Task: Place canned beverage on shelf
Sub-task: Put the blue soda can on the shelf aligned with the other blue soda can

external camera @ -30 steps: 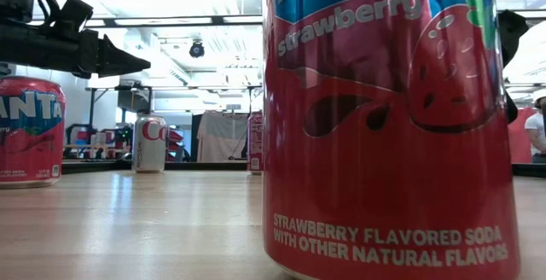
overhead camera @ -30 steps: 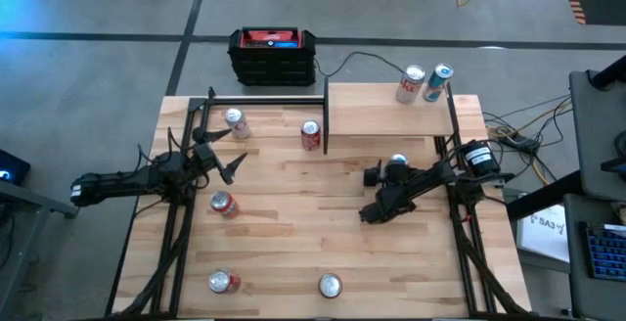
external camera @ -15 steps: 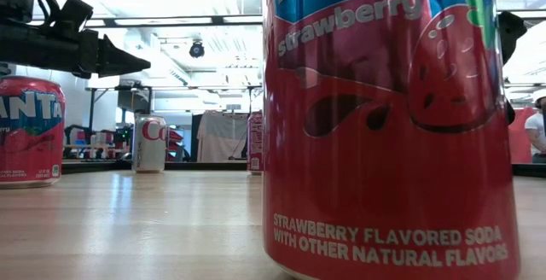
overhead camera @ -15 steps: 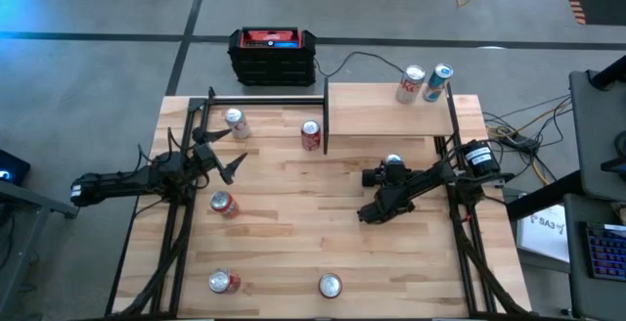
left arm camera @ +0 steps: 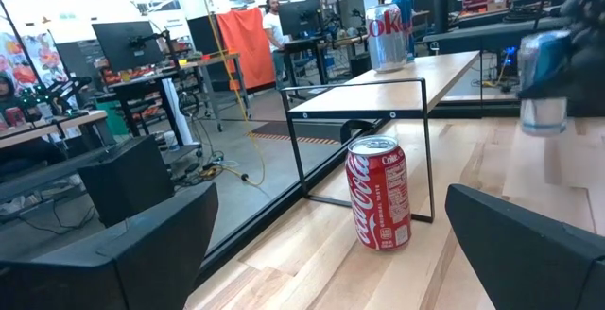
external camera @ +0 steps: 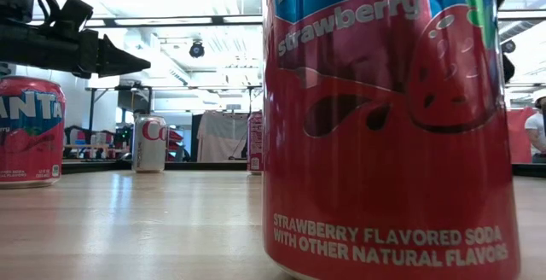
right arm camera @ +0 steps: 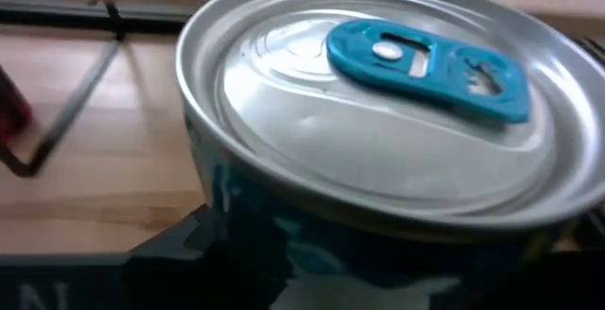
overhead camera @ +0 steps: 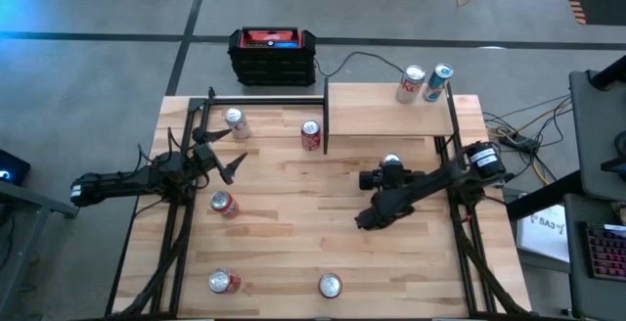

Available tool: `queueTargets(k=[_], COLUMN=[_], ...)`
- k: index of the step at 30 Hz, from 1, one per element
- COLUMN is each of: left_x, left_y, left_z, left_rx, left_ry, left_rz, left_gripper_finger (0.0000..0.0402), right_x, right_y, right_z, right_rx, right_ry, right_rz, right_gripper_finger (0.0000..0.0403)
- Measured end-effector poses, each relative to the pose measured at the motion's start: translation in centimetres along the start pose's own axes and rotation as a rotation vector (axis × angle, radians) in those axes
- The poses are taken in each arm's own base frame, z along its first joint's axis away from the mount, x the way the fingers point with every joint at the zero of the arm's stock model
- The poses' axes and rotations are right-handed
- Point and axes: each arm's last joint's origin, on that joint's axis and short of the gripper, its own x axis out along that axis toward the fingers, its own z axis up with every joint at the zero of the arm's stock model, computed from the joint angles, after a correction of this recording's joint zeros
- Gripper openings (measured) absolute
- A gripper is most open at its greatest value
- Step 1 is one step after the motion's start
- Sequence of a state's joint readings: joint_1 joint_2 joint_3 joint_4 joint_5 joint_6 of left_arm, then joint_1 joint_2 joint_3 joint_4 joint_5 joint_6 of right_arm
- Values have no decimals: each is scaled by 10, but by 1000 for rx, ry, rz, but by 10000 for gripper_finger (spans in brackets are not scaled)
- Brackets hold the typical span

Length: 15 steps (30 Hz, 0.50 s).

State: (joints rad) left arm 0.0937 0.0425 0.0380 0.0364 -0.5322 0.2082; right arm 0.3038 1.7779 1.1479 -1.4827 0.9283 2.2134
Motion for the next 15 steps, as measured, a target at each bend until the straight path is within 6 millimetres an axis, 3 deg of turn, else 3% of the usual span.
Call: queueTargets(k=[7,15], left_x=[0,0], left_y=[0,0], left_z=[0,0], left_rx=[0,0], left_ry=[0,0], left_rz=[0,0], left_gripper_finger=[399,399], right_x=[-18,-13], right_y=[-17,-54], right_z=[36,76], right_rx=[64,88], right_ry=[20,66], right_rz=[50,91], right_gripper_finger=[208,208])
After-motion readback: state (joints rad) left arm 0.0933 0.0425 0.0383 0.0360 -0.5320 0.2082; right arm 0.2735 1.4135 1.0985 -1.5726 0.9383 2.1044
